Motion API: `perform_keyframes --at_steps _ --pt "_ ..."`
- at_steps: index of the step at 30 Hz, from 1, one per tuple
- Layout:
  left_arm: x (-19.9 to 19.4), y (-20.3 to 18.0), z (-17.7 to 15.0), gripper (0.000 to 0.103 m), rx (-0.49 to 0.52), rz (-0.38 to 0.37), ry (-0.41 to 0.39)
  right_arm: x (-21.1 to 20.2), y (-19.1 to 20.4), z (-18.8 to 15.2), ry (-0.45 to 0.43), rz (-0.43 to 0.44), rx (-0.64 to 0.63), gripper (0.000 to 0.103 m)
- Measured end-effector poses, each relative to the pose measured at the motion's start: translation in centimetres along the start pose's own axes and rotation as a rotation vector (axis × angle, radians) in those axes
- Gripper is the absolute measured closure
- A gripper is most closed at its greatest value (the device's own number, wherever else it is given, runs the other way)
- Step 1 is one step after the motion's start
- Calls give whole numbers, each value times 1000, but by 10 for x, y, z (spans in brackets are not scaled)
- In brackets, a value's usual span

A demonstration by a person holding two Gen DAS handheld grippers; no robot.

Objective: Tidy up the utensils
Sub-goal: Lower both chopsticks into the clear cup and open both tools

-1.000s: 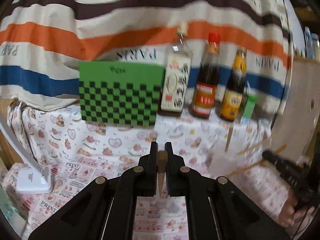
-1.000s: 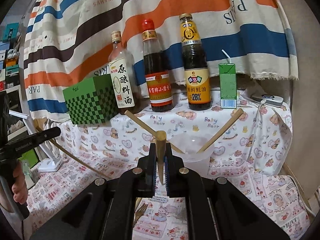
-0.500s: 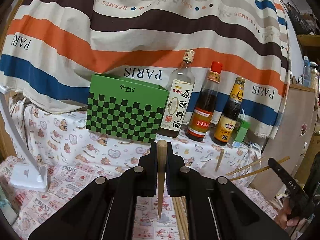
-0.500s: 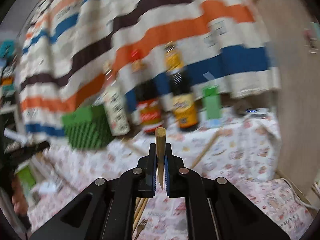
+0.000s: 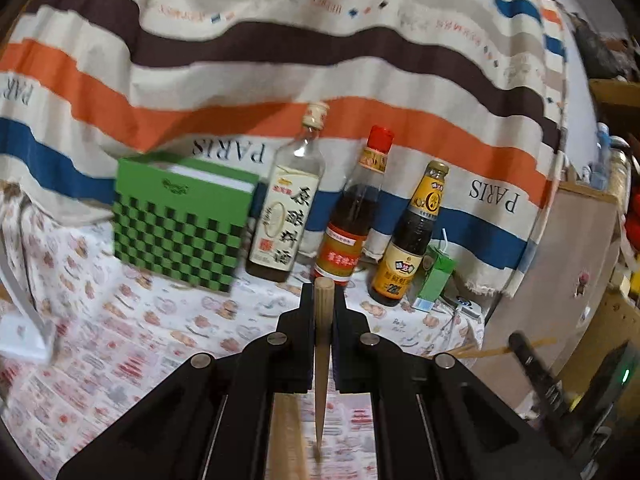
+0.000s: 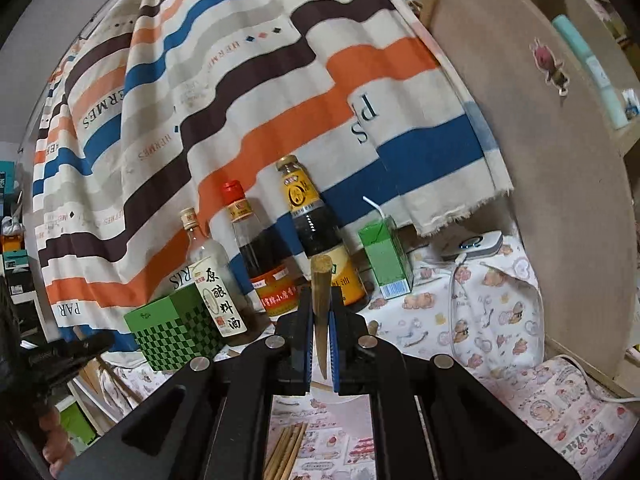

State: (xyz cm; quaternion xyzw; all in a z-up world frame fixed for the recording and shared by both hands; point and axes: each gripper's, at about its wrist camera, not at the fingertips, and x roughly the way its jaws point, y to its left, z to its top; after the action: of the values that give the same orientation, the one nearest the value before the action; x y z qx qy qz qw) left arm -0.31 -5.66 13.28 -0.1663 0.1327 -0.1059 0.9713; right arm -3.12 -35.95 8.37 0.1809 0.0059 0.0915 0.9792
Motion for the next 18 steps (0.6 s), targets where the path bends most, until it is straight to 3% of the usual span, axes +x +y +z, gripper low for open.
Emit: perform_keyframes --at_steps 3,6,9,13,18 --pt "16 -11 8 97 -33 -100 31 8 -2 -5 13 -17 -26 96" --pt "26 -24 12 97 -29 -140 30 21 -5 -12 54 -33 -30 96" --pt "33 -38 17 97 5 -117 -39 33 -9 -19 96 -39 -26 96" --pt "39 -51 27 97 41 -170 -119 46 -14 -26 138 -47 -22 95" --pt "42 -63 39 97 37 -179 -197 52 -17 -29 172 -40 -13 96"
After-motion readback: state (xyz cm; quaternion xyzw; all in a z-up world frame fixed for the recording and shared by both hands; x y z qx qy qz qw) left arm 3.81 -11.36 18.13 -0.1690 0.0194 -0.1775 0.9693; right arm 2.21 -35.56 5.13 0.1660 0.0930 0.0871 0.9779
